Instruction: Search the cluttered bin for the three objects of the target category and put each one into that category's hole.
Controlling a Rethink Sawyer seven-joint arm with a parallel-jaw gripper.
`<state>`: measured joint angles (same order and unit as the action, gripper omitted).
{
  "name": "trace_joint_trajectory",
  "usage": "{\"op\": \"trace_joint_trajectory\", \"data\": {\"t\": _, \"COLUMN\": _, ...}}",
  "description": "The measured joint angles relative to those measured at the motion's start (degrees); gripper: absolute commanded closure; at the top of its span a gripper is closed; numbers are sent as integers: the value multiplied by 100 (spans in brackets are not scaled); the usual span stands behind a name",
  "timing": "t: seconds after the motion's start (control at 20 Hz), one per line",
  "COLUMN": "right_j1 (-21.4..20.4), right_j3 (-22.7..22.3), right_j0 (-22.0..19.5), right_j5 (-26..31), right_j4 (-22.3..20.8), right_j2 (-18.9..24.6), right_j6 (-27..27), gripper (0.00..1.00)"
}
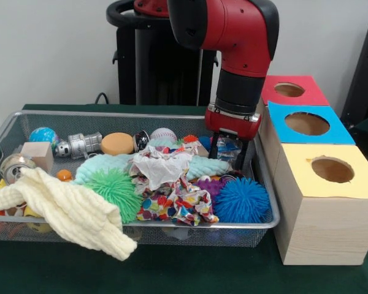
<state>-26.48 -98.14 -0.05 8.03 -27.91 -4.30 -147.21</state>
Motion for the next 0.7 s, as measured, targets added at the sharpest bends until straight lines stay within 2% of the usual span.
{"op": "trace_joint_trajectory", "data": {"t": 0.4, "right_j1": 0, "right_j3": 2, "right_j0": 18, "right_j5": -2, "right_j4": -148, "right_j2": 3, "right_j6": 0, "gripper": 0}}
{"op": "trace_joint_trajectory", "data": {"t": 0.7, "right_j1": -1, "right_j3": 45, "right_j0": 309, "right_j5": -40, "right_j4": -325, "right_j2": -198, "right_j6": 0, "gripper": 0}}
